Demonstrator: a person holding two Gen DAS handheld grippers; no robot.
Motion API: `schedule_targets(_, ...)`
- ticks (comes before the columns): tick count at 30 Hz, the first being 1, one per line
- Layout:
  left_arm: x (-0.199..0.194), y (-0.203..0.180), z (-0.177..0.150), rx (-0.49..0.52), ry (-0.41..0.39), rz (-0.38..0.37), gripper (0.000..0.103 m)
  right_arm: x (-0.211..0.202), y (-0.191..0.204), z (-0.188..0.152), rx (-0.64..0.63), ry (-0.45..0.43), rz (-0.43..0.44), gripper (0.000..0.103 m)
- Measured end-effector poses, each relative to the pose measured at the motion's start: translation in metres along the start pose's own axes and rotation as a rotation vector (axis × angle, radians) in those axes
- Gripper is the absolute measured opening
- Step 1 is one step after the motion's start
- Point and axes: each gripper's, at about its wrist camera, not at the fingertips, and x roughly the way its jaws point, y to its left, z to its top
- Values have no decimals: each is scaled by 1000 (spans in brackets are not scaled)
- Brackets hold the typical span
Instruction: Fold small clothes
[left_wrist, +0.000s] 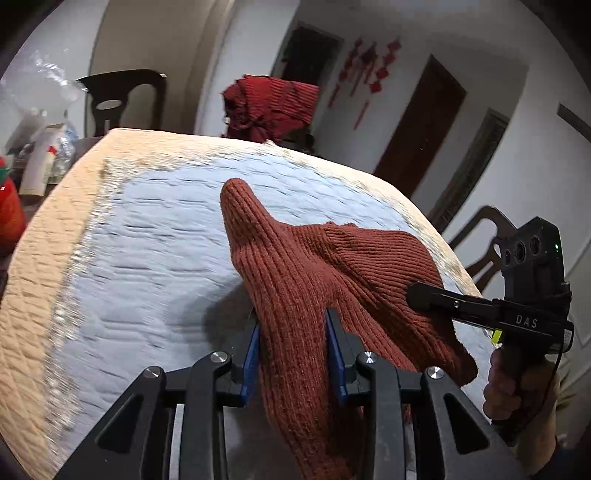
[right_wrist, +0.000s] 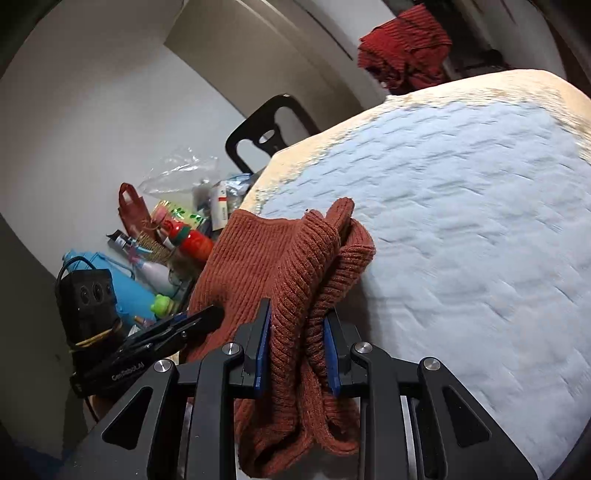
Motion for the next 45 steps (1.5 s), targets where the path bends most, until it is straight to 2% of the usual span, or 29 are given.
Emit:
schedule_targets(10, 5, 59, 10, -59, -16, 18, 35, 57, 13, 20, -3, 44, 45, 26)
schedule_targets(15, 24, 91, -5, -122, 44, 31, 36, 84, -4, 17, 32, 85, -17, 29)
schedule_targets(17, 24, 98, -12, -146, 35, 10, 39, 85, -13, 13, 49, 95, -32, 33)
schedule_targets(22, 14, 95, -16, -145, 17, 31, 39, 69, -17, 13, 59, 60, -70, 34)
schedule_targets(24, 1, 89, -17, -128, -9, 58, 38, 58, -7, 16, 15, 25, -109, 34)
schedule_targets(27, -17, 78, -18, -106, -53, 80, 38, 41, 18, 13, -87, -5, -115, 34)
schedule_targets(28, -22, 74, -19, -100, -62, 76, 38, 38, 28, 10, -132, 0, -120, 34)
schedule_targets(32, -26, 60, -27, -67, -58, 78, 38, 46, 52, -8, -250, 53, -133, 19)
schedule_targets(36, -12, 57, -36, -38, -17, 129, 38, 67, 45, -24, -290, 106, -204, 17)
schedule_targets(41, -16, 58, -35, -46, -11, 134, 38, 62, 48, -24, -316, 98, -222, 17)
schedule_targets(45, -18, 53, -12, -13, -53, 149, 38, 60, 57, -9, -324, 55, -227, 17)
